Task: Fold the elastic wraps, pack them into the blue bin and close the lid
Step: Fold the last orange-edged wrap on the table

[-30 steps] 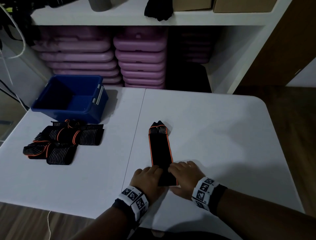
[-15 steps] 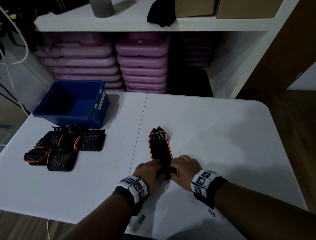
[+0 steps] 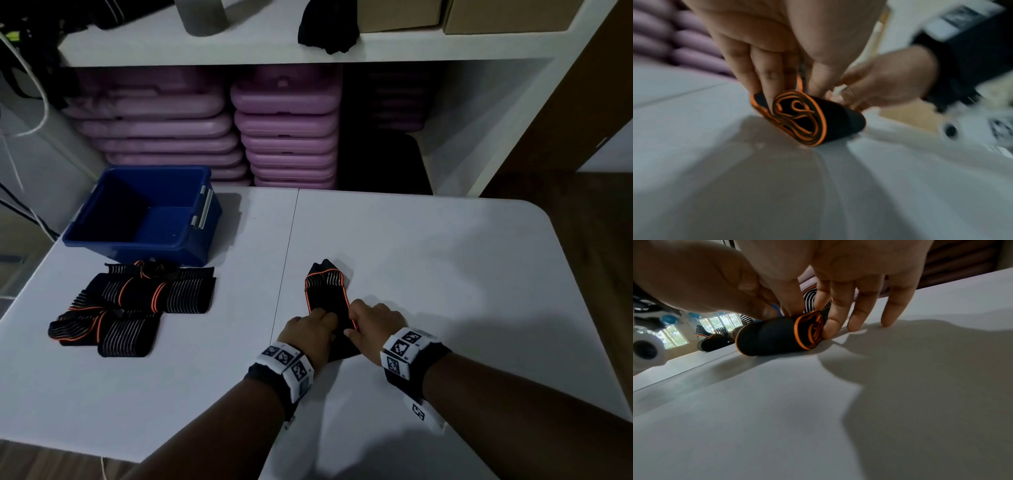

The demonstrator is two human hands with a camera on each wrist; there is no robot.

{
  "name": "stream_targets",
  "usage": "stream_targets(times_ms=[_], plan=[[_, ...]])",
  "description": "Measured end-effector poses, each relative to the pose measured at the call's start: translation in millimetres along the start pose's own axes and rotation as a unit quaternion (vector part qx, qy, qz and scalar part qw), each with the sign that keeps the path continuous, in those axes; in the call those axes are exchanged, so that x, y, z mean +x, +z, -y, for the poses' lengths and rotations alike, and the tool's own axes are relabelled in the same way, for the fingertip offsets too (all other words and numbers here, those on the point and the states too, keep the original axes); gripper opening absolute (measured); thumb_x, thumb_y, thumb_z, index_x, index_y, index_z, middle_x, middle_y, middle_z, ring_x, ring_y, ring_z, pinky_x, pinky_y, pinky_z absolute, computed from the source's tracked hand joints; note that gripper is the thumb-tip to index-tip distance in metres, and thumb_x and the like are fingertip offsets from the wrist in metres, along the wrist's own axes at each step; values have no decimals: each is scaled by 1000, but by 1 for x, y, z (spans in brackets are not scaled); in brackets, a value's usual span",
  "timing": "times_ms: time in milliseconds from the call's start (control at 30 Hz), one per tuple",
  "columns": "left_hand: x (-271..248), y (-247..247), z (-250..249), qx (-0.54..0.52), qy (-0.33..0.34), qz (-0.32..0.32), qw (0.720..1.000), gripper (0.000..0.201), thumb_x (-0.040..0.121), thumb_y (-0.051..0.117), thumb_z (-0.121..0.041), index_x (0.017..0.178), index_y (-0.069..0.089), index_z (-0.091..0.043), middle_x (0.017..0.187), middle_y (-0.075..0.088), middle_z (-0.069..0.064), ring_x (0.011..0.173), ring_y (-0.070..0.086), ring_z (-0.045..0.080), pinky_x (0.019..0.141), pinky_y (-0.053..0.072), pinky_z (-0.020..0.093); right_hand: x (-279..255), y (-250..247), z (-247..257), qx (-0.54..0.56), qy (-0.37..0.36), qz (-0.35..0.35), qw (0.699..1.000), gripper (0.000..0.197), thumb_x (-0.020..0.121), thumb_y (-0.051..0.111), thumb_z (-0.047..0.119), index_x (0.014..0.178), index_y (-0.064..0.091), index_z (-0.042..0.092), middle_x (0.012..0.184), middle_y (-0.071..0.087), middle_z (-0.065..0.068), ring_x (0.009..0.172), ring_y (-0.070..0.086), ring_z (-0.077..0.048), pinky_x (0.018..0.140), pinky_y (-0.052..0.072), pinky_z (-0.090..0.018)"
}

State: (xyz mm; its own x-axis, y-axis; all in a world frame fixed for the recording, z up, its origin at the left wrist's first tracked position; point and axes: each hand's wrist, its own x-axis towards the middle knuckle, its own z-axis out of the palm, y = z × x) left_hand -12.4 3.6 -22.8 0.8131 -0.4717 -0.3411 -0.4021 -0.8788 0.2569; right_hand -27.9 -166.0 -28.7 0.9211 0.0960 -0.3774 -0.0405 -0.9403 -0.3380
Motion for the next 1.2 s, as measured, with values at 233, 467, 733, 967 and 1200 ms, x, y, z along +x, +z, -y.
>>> stream_targets(times_ms=[233,467,733,967,1200], plan=[[-10,10,-6,91,49,-22,994,41,86,51,-43,118,58,-19,116,56,0,107,55,23,90,40,35,-6,0,3,-77,-66,3,995,32,94,43,46,116,48,23,113,63,-1,108,55,-27,88,40,-39],[-8,4,-8,91,53,-8,994,42,79,57,-33,118,55,-18,117,55,-1,105,56,21,95,39,30,-19,6,-3,-138,-104,37,984,52,85,57,39,130,42,18,129,52,-2,118,49,-28,97,36,-41],[-39,4,-9,-42,87,16,995,56,64,38,-58,102,64,-27,108,60,-8,101,57,16,86,46,30,-50,11,-8,-46,-98,42,993,24,69,48,51,81,48,30,90,55,10,101,53,-20,79,33,-35],[-27,10,-8,-109,-3,68,992,57,78,35,-43,122,58,-16,129,50,6,116,51,25,98,44,39,-40,18,-9,30,43,71,996,37,71,45,57,80,53,21,95,59,-2,98,59,-30,82,45,-32],[-15,7,-13,-60,-50,-61,995,28,95,48,-27,120,55,-17,114,51,6,107,53,27,87,48,38,-30,15,-4,38,76,27,996,38,82,44,53,99,57,22,101,63,-3,100,59,-30,82,51,-38]])
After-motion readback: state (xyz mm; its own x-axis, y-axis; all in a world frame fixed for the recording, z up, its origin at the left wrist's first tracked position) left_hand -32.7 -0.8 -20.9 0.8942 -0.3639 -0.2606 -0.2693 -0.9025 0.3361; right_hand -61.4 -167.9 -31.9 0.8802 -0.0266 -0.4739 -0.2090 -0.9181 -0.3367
